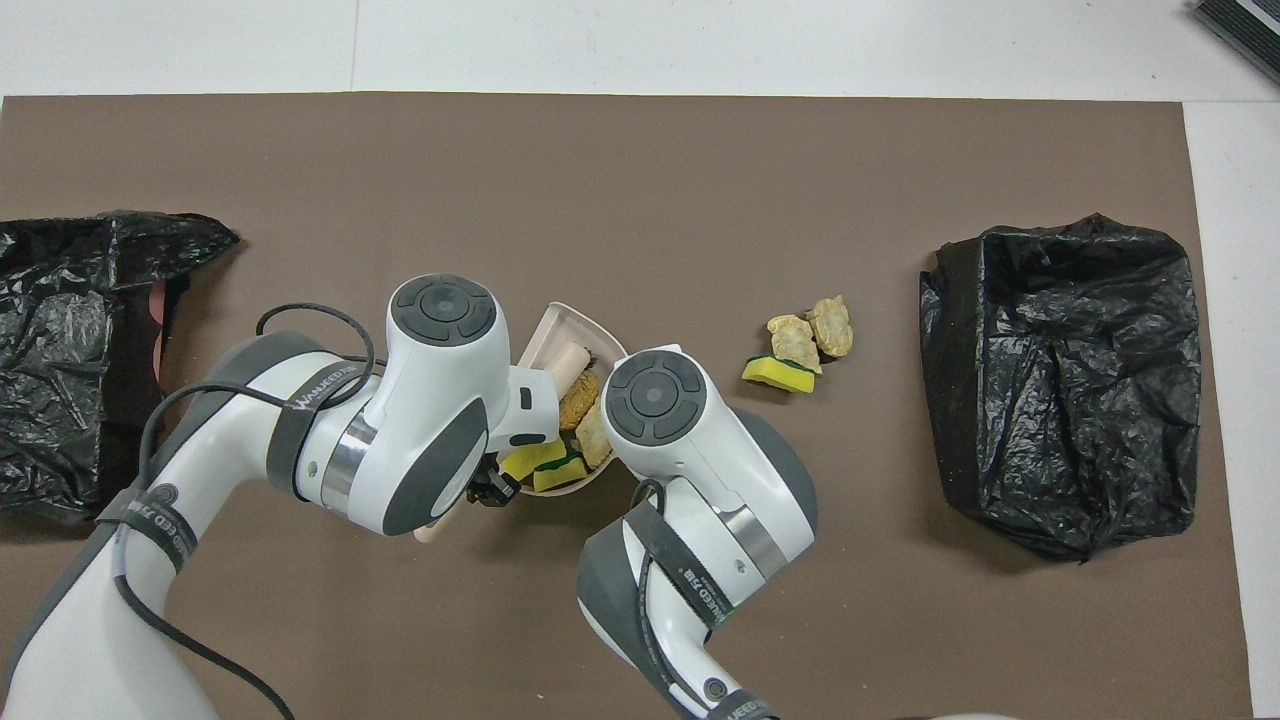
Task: Sweep and dump trash in bin
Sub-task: 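Sweep the trash pile into the dustpan with the left gripper's brush, then carry the loaded dustpan to the far trash bag with the right gripper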
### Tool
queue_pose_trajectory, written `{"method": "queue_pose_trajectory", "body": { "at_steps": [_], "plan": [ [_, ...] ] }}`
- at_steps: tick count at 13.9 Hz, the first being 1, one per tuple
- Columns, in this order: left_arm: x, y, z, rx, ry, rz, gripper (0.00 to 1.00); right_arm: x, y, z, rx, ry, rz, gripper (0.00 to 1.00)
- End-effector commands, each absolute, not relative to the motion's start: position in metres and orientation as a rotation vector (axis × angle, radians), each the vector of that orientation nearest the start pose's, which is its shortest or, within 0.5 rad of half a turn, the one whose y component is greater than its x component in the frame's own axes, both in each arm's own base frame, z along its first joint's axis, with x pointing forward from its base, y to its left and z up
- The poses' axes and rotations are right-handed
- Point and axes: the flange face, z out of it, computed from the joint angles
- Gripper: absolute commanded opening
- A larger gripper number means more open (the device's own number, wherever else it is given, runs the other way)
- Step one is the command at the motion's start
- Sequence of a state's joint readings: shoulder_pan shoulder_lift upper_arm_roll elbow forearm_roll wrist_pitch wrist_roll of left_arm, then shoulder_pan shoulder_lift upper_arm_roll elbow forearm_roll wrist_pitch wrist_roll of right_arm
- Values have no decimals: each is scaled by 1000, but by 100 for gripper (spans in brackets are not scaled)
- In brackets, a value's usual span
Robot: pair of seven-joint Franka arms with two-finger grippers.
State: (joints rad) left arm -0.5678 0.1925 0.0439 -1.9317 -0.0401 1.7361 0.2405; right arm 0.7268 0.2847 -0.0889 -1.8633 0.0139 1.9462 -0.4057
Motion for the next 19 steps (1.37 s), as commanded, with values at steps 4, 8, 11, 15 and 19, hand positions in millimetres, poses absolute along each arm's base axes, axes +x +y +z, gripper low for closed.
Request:
{"method": "queue_pose_trajectory", "body": {
  "at_steps": [4, 8, 11, 15, 19],
  "plan": [
    [516, -215, 415, -2987, 924, 592, 0, 487, 354, 361, -2735, -1555, 304, 0],
    [508, -198, 417, -3027, 734, 695, 0, 498, 317, 403, -2761, -1504, 278, 0],
    [478, -214, 417, -3015, 474, 776, 0, 510, 253, 455, -2761, -1484, 272, 0],
    [418, -255, 403, -3060, 245, 754, 0, 521, 147, 508, -2801, -1531, 278, 0],
    [357, -287, 391, -3066, 181, 733, 0, 525, 8, 536, -2752, -1597, 288, 0]
  ]
}}
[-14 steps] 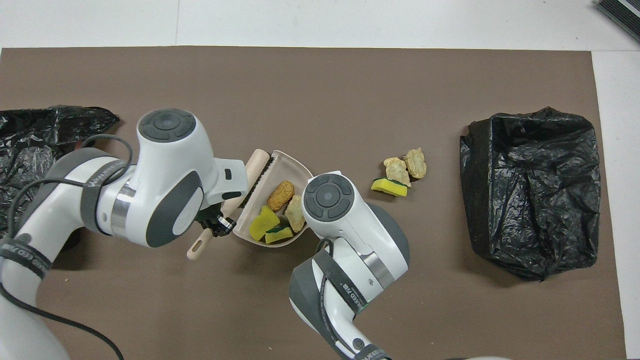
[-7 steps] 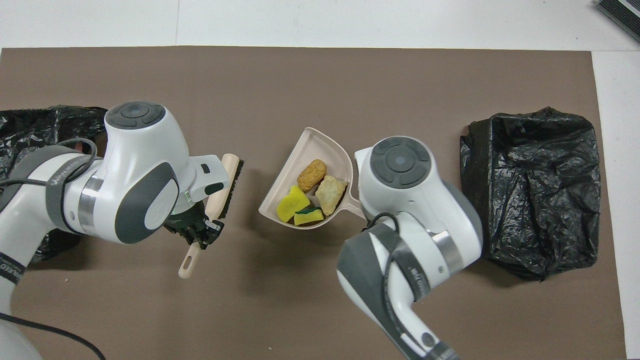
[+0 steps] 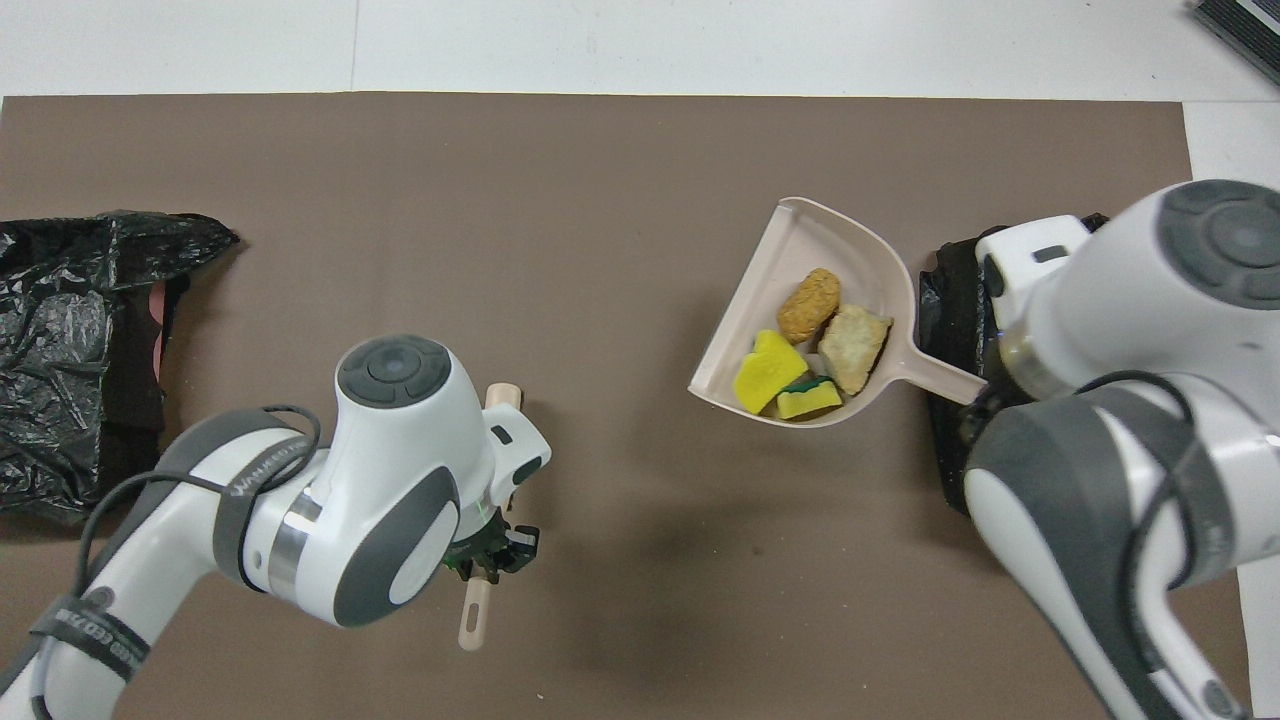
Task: Sweep and dump trash in bin
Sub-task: 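Carry the loaded dustpan to the far trash bag with the right gripper, then tip the dustpan into the bag with the right gripper while the left releases the brush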
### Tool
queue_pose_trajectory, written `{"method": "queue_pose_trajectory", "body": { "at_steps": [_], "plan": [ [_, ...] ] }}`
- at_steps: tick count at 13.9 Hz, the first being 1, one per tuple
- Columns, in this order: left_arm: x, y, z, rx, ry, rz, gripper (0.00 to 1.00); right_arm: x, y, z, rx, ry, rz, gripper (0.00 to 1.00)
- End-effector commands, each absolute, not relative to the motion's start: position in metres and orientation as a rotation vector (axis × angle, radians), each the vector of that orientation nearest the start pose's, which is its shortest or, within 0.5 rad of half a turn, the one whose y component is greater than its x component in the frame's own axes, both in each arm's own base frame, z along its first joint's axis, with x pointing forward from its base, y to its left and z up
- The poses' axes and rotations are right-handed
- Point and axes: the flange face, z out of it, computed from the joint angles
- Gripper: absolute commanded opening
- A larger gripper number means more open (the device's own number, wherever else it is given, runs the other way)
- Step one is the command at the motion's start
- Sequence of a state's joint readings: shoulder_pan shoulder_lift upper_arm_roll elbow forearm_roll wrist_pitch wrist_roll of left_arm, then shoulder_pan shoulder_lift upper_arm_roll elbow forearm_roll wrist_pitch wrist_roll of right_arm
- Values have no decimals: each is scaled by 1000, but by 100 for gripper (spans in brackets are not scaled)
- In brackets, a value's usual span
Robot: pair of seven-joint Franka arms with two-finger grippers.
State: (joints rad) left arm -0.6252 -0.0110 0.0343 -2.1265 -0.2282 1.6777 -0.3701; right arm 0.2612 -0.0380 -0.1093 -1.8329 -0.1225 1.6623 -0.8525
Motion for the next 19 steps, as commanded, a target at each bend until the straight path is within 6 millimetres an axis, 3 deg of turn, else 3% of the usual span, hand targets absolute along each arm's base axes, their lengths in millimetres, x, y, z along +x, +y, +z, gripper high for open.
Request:
{"method": "queue_pose_trajectory", "body": {
  "at_steps": [1, 2, 4, 6, 8, 11, 13, 16, 17, 18, 19],
  "plan": [
    [341, -288, 384, -3082, 187, 716, 0, 525, -37, 534, -2736, -1605, 279, 0],
    [325, -287, 375, -3125, 158, 652, 0, 522, -85, 531, -2722, -1625, 258, 0],
    [309, -291, 361, -3142, 117, 602, 0, 512, -145, 534, -2739, -1701, 283, 0],
    [311, -293, 360, -3182, 37, 646, 0, 511, -170, 539, -2768, -1856, 406, 0],
    [314, -289, 358, -3189, 3, 663, 0, 517, -171, 539, -2741, -2058, 576, 0],
    [312, -289, 359, -3187, 8, 668, 3, 536, -143, 520, -2628, -2326, 784, 0],
    [314, -288, 358, -3184, 2, 673, 29, 543, -105, 526, -2481, -2511, 970, 0],
    [325, -279, 357, -3194, -36, 668, 38, 543, -89, 532, -2394, -2613, 1087, 0],
    [326, -279, 358, -3193, -40, 670, 60, 543, -89, 533, -2365, -2631, 1104, 0],
    [331, -280, 360, -3192, -58, 672, 100, 543, -91, 535, -2335, -2651, 1151, 0],
    [338, -281, 362, -3199, -57, 667, 100, 542, -92, 539, -2337, -2632, 1198, 0]
  ]
}}
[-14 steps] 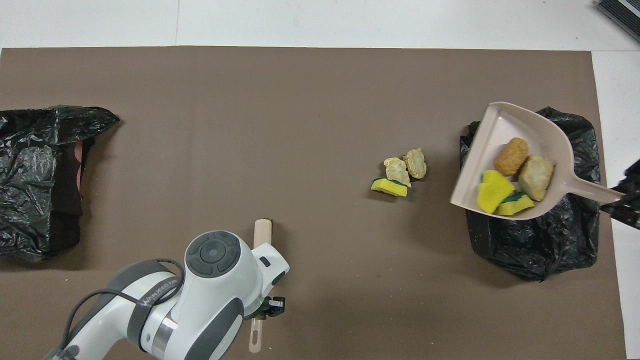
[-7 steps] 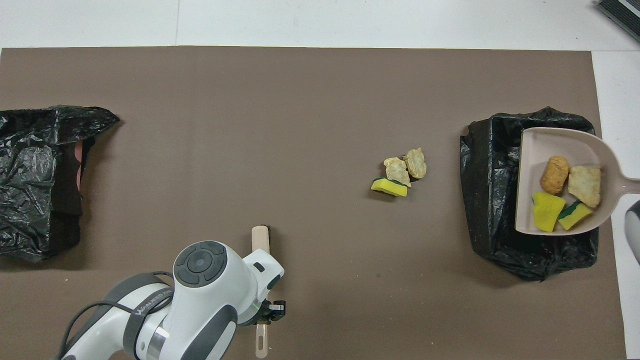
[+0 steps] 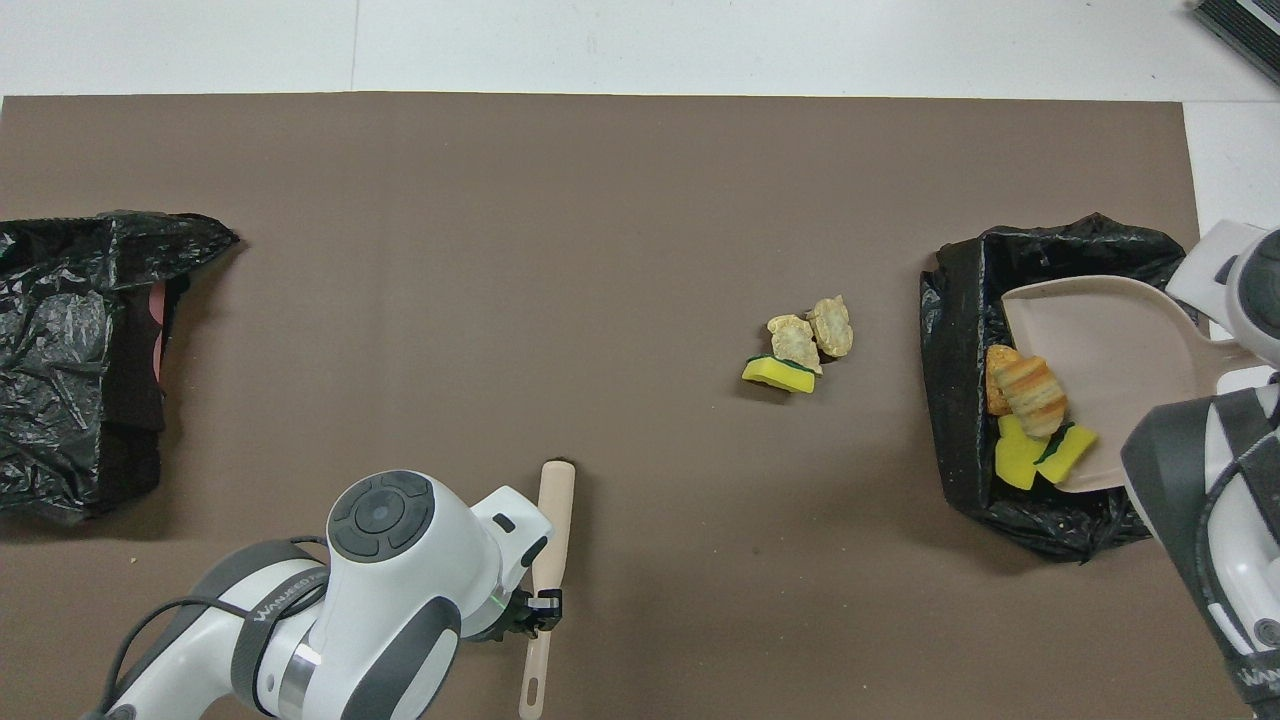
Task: Sweep and dump trash in bin
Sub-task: 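Tip the dustpan into the bag with the right gripper while the left releases the brush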
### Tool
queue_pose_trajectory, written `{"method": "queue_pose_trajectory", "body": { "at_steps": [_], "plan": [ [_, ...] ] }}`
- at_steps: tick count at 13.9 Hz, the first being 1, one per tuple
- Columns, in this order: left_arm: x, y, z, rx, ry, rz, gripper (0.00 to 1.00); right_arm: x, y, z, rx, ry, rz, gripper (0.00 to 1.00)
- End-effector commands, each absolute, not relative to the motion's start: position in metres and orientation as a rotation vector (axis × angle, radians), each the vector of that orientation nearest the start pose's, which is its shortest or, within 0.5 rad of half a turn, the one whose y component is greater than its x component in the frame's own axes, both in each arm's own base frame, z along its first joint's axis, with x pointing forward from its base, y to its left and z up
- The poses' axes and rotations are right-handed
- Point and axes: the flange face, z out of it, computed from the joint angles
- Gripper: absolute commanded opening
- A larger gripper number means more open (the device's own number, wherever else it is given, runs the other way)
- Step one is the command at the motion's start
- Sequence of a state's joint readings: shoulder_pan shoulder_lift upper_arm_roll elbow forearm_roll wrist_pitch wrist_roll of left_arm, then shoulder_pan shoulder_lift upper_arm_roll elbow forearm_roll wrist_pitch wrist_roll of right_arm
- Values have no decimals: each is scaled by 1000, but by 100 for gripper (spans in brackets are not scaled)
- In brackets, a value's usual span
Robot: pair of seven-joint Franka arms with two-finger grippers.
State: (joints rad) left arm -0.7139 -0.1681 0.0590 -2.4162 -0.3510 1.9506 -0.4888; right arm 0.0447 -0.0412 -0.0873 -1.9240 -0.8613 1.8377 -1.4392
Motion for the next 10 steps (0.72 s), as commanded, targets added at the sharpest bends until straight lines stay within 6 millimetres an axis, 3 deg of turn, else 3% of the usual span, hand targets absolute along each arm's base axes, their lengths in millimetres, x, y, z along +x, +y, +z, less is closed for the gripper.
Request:
{"method": "queue_pose_trajectory", "body": {
  "at_steps": [1, 3, 6, 8, 10],
  "plan": [
    [347, -279, 365, -3209, -70, 653, 100, 538, -96, 548, 1646, 1786, -867, 0],
    [372, -272, 378, -3234, -123, 603, 100, 532, -92, 574, 1699, 1730, -930, 0],
    [431, -230, 405, -3260, -286, 521, 100, 510, -77, 617, 1854, 1628, -962, 0],
    [466, -200, 438, -3286, -204, 347, 100, 494, -56, 633, 2083, 1485, -900, 0],
    [493, -173, 467, -3303, -140, 238, 100, 485, -16, 633, 2258, 1351, -812, 0]
  ]
}}
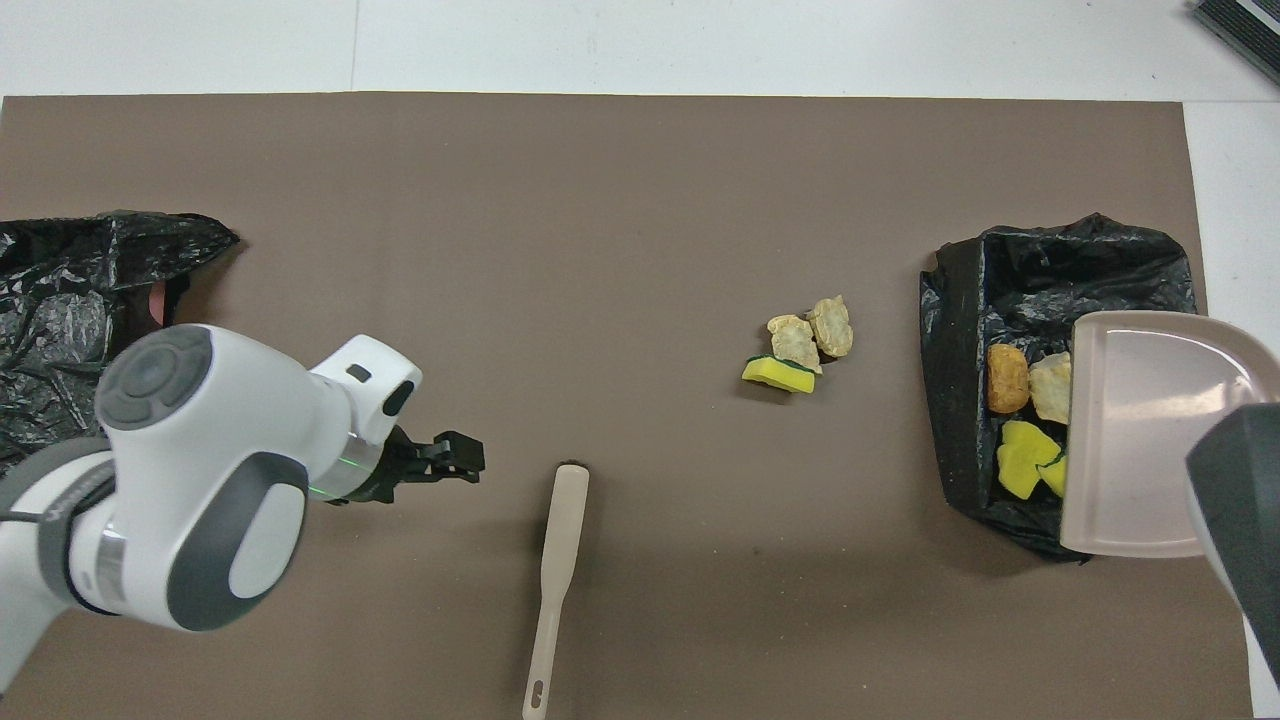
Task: Sweep and dump trash in bin
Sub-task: 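Tip the dustpan into the bag with the right gripper while the left releases the brush, then bring the empty dustpan back to the table center with the right gripper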
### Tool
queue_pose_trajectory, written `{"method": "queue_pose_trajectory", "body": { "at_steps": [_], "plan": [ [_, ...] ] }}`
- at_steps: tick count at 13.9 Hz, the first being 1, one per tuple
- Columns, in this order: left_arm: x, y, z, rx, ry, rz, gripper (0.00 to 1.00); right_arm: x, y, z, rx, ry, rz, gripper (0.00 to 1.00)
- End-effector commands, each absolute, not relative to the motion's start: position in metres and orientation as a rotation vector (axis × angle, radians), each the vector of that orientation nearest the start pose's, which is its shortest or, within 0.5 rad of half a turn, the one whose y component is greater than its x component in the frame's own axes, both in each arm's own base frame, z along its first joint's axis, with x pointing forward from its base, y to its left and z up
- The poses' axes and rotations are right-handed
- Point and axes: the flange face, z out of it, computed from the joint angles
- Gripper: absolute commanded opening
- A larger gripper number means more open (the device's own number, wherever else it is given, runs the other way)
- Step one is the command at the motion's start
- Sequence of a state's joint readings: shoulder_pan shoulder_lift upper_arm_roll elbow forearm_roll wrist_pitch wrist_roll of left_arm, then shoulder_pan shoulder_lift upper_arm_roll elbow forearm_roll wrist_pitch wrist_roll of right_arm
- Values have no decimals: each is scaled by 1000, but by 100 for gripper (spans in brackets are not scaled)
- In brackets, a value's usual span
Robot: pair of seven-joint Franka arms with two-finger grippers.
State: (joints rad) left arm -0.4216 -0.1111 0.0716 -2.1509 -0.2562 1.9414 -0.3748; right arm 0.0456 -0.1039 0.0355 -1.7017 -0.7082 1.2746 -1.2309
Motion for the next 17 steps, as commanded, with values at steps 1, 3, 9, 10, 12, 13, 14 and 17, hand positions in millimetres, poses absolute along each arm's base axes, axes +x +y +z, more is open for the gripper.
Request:
{"method": "queue_pose_trajectory", "body": {
  "at_steps": [1, 3, 9, 10, 12, 13, 14, 17],
  "plan": [
    [507, -163, 477, -3298, -69, 187, 100, 480, 9, 631, -2967, -1619, 957, 0],
    [534, -134, 505, -3266, 87, 66, 100, 470, 47, 628, -3098, -1321, 735, 0],
    [565, -42, 542, -3218, 197, -56, 100, 486, 203, 568, -3198, -559, 412, 0],
    [565, -26, 541, -3220, 161, -48, 100, 490, 230, 551, -3183, -371, 410, 0],
    [565, -2, 541, -3221, 95, -41, 100, 514, 295, 521, -3105, -61, 302, 0],
    [565, 11, 541, -3222, 58, -42, 100, 529, 321, 500, -3043, 59, 258, 0],
    [565, 20, 541, -3222, 31, -41, 100, 548, 339, 470, -2994, 189, 198, 0],
    [562, 23, 545, -3226, -18, 0, 100, 579, 385, 411, -2890, 439, 70, 0]
  ]
}}
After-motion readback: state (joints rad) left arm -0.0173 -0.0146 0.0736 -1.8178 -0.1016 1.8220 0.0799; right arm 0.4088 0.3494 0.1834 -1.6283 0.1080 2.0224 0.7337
